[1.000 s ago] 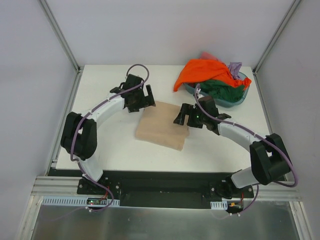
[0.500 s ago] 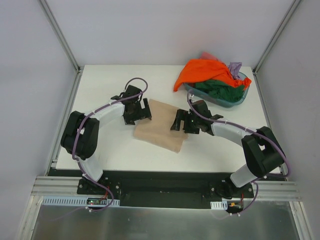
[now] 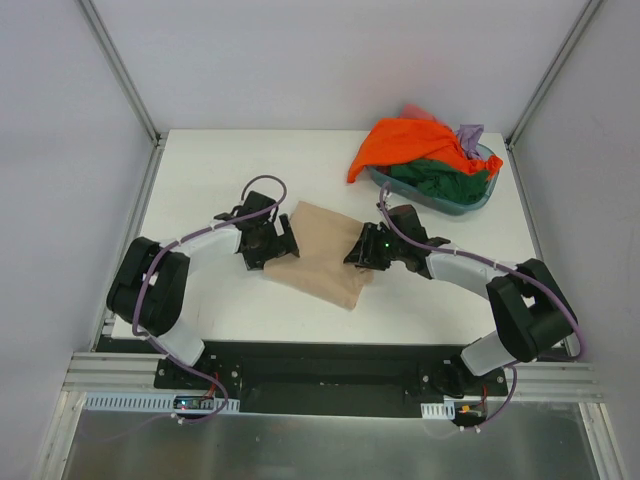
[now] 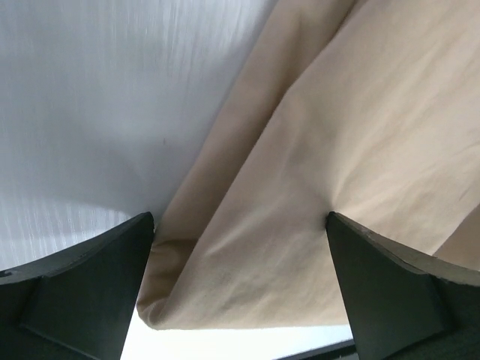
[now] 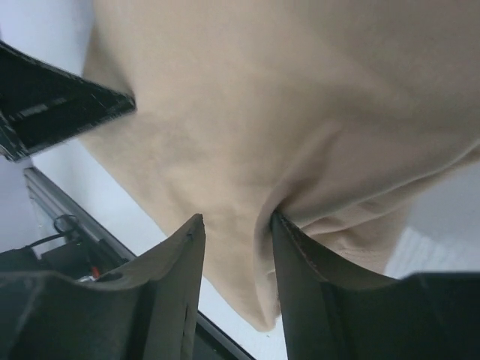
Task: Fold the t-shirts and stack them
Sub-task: Fold the long partially folded tshirt into a neat square
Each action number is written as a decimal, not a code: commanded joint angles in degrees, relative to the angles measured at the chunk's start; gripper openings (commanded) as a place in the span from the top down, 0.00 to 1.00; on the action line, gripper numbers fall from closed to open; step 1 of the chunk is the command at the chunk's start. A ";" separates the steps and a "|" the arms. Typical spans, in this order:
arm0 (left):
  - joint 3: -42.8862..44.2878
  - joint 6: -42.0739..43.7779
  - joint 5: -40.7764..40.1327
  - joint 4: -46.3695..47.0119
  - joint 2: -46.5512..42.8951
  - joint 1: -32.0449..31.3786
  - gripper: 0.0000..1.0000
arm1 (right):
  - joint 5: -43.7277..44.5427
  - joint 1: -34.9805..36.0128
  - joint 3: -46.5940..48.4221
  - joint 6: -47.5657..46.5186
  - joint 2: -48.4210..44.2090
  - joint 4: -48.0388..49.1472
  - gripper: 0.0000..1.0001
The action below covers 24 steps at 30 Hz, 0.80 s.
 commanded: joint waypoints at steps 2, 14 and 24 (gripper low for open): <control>-7.36 -5.54 0.66 -1.02 -5.63 -2.33 0.01 | -5.52 -0.26 0.09 3.19 -1.51 6.67 0.58; -18.96 -13.19 0.84 -1.19 -18.11 -12.35 0.01 | 6.70 -4.83 -3.08 -4.70 -9.06 -10.02 0.53; -15.73 -10.56 -12.77 -7.78 -25.95 -12.18 0.01 | 2.22 -3.25 -0.44 -10.33 -6.87 -11.52 0.55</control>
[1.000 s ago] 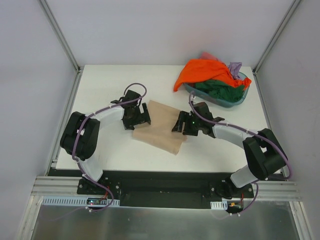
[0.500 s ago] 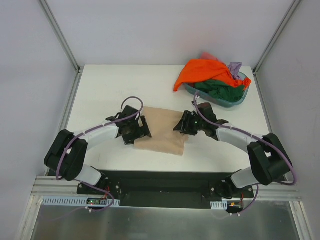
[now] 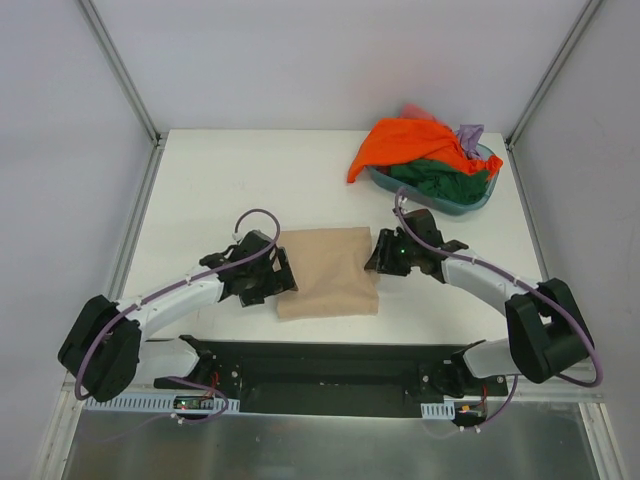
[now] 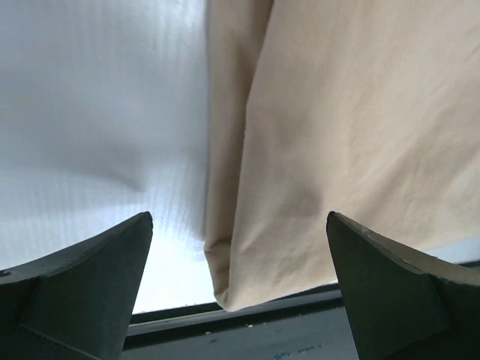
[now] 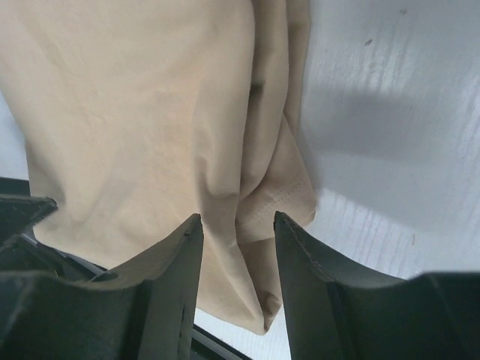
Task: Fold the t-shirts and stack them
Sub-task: Fold the long partially folded tshirt into a neat square, then put the neatly folded tshirt into the corner of the board with the left arm
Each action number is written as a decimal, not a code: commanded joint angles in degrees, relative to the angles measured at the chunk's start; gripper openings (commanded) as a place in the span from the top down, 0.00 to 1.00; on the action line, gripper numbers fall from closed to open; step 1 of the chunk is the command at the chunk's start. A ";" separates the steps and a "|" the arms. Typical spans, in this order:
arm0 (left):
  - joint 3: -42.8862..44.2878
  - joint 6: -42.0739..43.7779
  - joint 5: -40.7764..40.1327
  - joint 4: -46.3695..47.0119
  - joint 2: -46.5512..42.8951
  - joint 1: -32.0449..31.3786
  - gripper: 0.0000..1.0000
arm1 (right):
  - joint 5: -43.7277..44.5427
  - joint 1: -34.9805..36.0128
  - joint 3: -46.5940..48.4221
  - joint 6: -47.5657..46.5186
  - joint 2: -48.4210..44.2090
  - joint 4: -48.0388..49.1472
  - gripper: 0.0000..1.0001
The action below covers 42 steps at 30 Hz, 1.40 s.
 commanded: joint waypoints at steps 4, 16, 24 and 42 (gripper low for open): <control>6.34 2.72 -9.65 -4.48 3.02 2.20 0.01 | 0.47 1.63 3.58 -4.46 3.54 -3.28 0.56; 14.61 4.39 -4.20 -3.52 20.43 5.38 0.31 | 9.80 1.54 5.34 -6.04 8.91 -5.84 0.58; 18.65 4.74 -5.08 -3.52 25.79 7.65 0.86 | 3.47 1.54 6.66 -7.80 6.02 -4.17 0.36; 48.68 19.32 -27.75 -18.63 39.85 26.28 1.00 | 6.36 -7.25 3.15 -15.45 -16.66 -8.21 0.04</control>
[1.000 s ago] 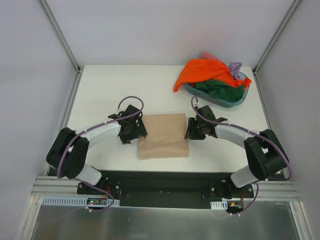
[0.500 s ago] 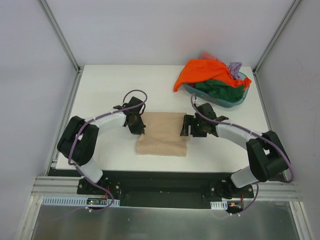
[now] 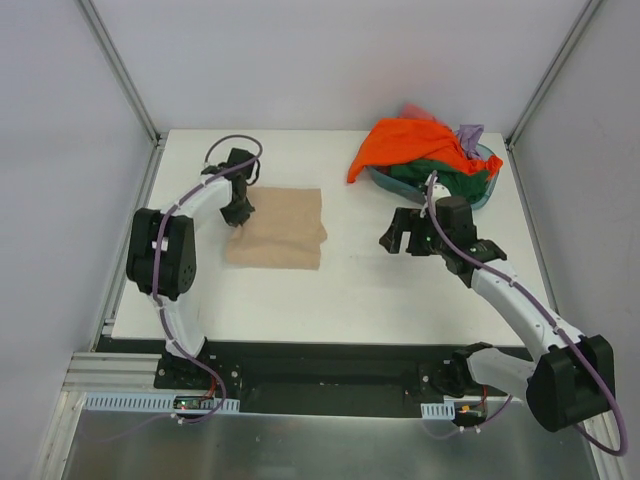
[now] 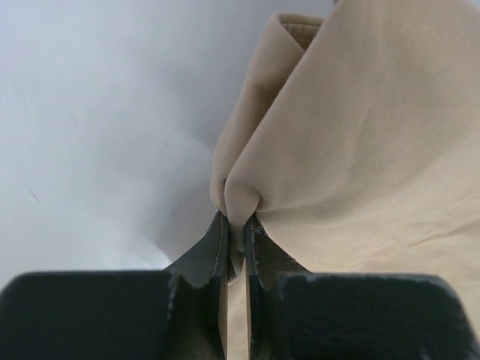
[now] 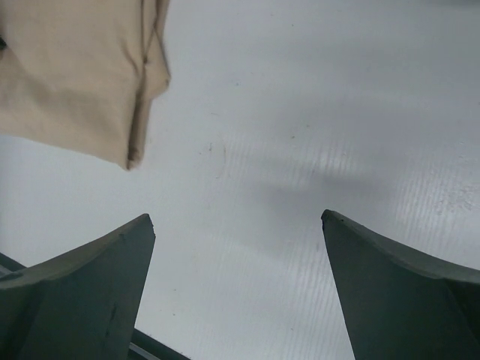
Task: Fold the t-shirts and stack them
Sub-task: Put the neatly folded tshirt into the corner of the board with the left arm
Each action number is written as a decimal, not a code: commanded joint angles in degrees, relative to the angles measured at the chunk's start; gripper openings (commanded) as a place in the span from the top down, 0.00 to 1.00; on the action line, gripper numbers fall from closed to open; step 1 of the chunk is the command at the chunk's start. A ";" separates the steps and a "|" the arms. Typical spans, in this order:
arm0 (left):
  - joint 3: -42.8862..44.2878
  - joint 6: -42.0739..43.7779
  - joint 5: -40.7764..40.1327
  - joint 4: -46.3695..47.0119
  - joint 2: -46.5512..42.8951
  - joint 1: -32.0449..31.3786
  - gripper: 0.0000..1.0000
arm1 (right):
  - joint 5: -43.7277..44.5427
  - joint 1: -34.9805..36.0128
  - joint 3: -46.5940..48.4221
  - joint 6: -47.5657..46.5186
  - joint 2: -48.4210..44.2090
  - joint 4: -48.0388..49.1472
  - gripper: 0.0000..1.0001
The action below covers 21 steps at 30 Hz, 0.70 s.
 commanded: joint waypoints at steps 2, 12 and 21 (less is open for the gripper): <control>15.40 9.52 -10.05 -4.06 10.95 7.30 1.00 | 3.59 -1.68 -2.03 -3.34 -2.94 -1.92 0.04; 44.94 19.80 -14.08 -5.99 30.29 12.59 1.00 | 9.39 -3.26 -2.91 -4.49 -2.24 -2.01 0.04; 57.35 23.41 -14.17 -6.52 39.80 17.07 1.00 | 13.09 -4.14 -3.00 -3.96 1.53 -2.00 0.04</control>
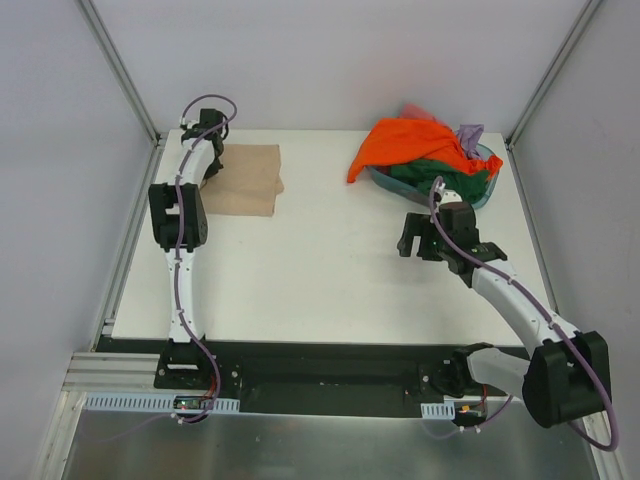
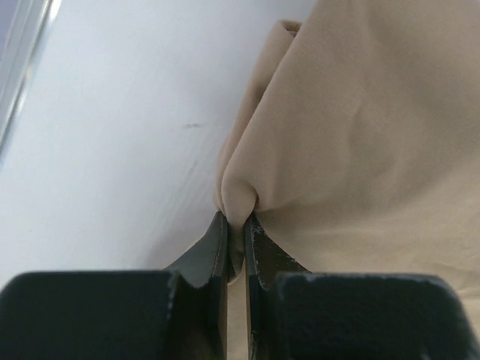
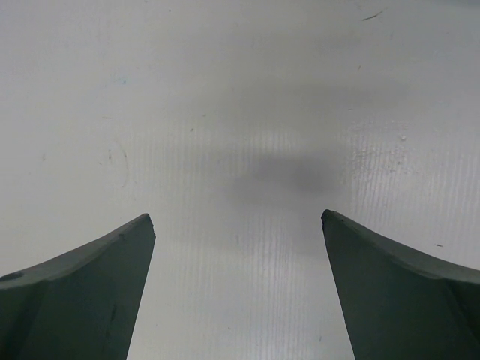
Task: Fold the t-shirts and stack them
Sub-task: Put the neatly folded tshirt into the corner of the board with the left arm
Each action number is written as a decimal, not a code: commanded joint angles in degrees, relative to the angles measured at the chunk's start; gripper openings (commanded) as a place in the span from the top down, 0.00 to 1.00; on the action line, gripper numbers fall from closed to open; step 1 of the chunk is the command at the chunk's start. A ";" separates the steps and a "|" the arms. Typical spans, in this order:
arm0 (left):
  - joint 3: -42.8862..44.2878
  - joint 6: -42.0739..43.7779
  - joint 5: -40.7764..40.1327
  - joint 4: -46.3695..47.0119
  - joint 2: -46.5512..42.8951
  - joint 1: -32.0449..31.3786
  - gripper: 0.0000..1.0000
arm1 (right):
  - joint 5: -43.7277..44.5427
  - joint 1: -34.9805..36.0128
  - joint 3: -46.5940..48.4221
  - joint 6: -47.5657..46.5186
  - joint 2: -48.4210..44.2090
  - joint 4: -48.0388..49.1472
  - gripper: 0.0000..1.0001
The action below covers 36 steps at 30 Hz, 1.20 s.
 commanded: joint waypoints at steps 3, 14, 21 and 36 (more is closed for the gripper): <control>8.41 5.34 -5.84 -1.58 5.04 2.54 1.00 | 3.06 -0.56 0.54 -0.35 3.36 0.49 0.04; 11.23 7.64 -12.18 2.11 6.89 2.62 0.74 | 2.18 -0.91 1.33 0.44 6.70 0.57 0.04; 10.53 4.91 -10.06 2.29 3.64 0.70 0.01 | 1.83 -1.17 1.86 1.05 7.58 0.49 0.04; -4.22 -2.65 -9.37 1.41 -20.86 -4.66 0.01 | -4.58 -1.17 0.19 3.34 0.48 0.49 0.04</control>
